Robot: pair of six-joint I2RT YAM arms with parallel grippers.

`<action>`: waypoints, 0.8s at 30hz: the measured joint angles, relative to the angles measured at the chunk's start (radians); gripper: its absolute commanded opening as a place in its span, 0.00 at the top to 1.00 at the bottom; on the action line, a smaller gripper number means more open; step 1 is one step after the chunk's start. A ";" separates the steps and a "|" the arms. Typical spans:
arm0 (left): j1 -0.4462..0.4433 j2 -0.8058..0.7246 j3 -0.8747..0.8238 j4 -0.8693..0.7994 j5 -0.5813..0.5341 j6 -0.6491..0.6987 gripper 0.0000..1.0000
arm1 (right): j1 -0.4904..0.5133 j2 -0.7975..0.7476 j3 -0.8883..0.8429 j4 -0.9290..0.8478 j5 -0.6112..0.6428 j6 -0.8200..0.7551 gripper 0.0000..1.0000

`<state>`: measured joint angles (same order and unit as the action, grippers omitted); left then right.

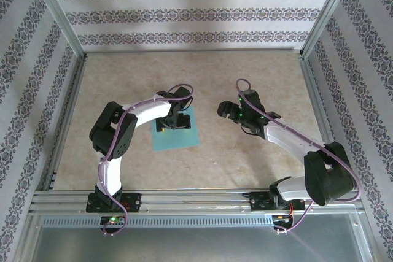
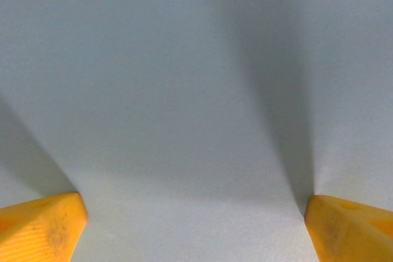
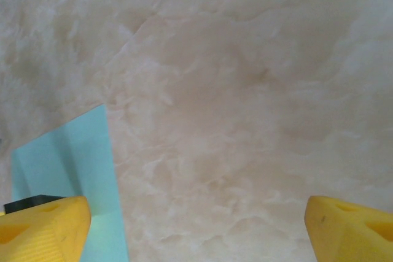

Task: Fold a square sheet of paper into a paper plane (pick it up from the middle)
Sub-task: First fold the square sheet of paper in half at the center of the table.

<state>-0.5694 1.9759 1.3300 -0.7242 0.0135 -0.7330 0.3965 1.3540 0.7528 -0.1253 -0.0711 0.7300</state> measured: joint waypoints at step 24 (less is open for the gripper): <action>0.000 -0.053 -0.065 0.045 -0.022 -0.024 0.54 | -0.009 0.001 -0.009 -0.005 0.003 0.002 0.10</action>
<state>-0.5690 1.9228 1.2652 -0.6792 -0.0086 -0.7567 0.3878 1.3548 0.7437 -0.1307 -0.0681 0.7315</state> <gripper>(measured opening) 0.520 0.899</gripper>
